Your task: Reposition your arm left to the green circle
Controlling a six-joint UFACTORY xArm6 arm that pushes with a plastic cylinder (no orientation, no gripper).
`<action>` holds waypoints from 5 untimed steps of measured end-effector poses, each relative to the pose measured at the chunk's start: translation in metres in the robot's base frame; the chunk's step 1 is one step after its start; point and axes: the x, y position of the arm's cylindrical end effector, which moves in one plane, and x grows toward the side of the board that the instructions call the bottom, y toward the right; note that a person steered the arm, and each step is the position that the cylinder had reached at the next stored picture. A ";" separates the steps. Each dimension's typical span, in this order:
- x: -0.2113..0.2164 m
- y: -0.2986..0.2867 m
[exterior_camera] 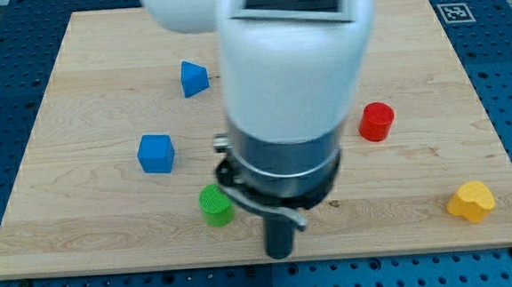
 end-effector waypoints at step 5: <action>-0.003 -0.074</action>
